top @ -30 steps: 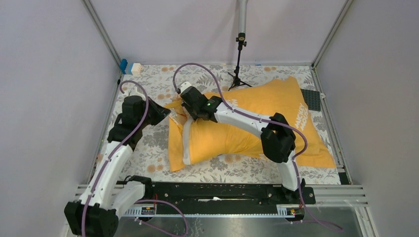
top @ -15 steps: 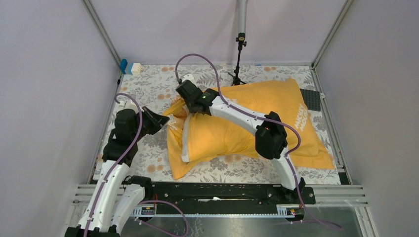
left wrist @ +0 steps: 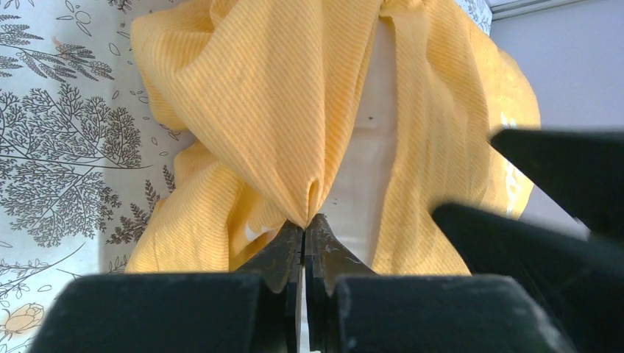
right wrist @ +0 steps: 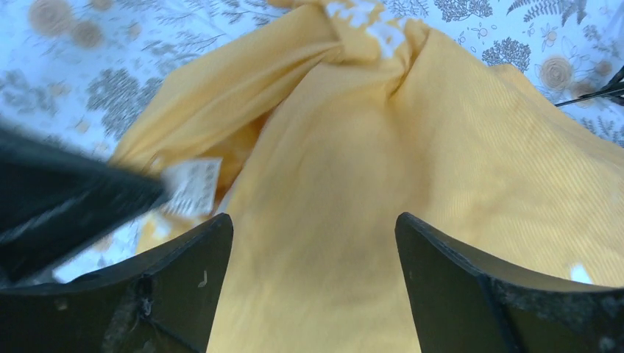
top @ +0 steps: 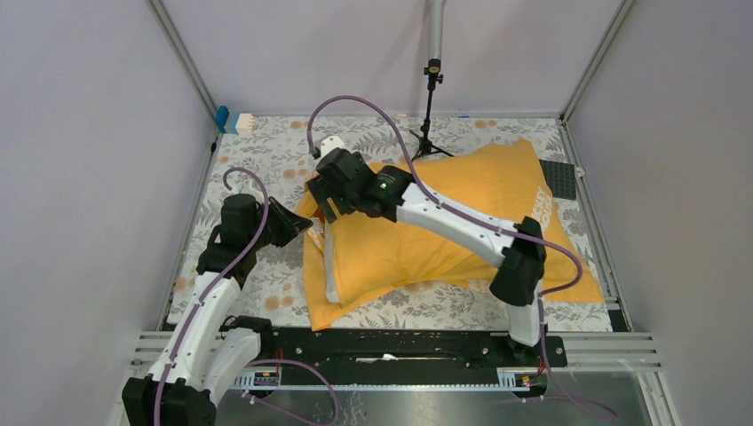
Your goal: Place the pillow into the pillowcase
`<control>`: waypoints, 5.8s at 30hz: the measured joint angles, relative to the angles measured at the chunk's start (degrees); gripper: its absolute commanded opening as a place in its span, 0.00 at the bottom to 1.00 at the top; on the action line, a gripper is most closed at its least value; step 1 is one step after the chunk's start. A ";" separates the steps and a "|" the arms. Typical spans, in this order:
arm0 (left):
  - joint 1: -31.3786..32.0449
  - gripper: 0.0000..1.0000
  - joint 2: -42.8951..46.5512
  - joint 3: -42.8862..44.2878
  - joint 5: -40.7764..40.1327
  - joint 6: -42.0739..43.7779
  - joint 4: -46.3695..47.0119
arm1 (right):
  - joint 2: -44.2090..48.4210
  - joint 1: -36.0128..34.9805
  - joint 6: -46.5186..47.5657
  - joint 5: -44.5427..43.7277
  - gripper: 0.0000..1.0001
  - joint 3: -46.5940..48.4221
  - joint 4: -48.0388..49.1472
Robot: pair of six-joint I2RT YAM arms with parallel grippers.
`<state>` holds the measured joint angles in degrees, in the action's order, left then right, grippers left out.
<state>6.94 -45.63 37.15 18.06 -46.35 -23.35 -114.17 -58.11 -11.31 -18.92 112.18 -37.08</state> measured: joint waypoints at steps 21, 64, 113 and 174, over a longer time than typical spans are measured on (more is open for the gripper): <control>-0.04 0.00 -3.10 0.76 1.55 1.53 0.22 | 5.49 -24.37 -4.87 -24.09 1.00 -18.03 -6.19; 7.41 0.47 1.25 -10.95 -9.79 -3.78 0.26 | 21.90 -5.31 -17.68 15.96 0.00 -53.22 38.07; 17.70 0.00 2.78 12.37 -7.32 1.77 -15.56 | 12.11 -4.74 -21.53 -4.26 0.47 -32.24 29.99; 18.84 0.44 2.97 9.88 -11.76 2.38 -10.95 | 38.62 -14.05 -15.56 -6.93 0.00 -45.86 32.22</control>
<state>25.78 -42.65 47.03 6.31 -43.97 -34.30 -75.55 -72.16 -26.87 -25.85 66.32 -4.86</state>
